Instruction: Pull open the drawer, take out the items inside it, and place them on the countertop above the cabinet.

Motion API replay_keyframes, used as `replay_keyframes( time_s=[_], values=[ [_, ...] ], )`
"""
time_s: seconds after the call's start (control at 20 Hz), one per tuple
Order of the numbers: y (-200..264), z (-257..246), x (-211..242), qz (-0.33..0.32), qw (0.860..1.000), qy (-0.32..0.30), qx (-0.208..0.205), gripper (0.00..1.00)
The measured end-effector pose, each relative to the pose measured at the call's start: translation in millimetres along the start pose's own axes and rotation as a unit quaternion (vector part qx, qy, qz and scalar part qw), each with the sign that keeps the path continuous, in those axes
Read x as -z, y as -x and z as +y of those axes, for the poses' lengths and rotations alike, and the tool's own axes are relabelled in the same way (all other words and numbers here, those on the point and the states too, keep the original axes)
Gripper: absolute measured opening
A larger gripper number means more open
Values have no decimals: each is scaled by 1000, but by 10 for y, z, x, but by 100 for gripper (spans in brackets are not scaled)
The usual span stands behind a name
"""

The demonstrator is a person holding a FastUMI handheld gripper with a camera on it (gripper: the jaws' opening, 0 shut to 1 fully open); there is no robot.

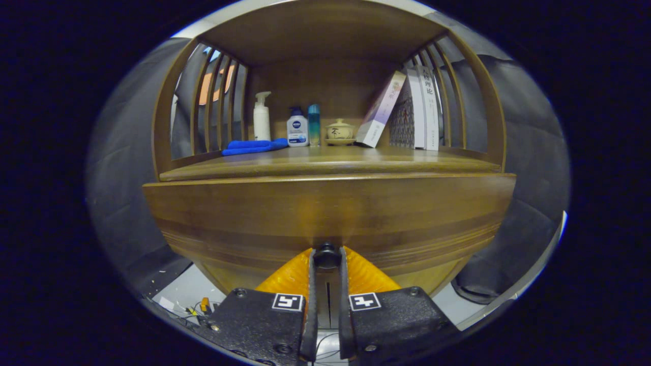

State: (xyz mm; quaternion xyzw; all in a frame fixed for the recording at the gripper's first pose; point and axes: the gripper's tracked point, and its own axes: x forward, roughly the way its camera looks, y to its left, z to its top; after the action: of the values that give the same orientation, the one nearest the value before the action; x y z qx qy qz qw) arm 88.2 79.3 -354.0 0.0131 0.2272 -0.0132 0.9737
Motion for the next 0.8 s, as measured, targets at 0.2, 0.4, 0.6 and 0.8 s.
replay_keyframes(
  time_s=[0.2, 0.4, 0.6, 0.8],
  values=[
    [157, 4, 59, 1, 1000, 9, -2, 20],
    [314, -8, 113, 4, 1000, 3, -5, 20],
    [506, -9, 179, 5, 1000, -1, -12, 20],
    [714, -21, 267, 6, 1000, -1, -17, 20]
  ],
)
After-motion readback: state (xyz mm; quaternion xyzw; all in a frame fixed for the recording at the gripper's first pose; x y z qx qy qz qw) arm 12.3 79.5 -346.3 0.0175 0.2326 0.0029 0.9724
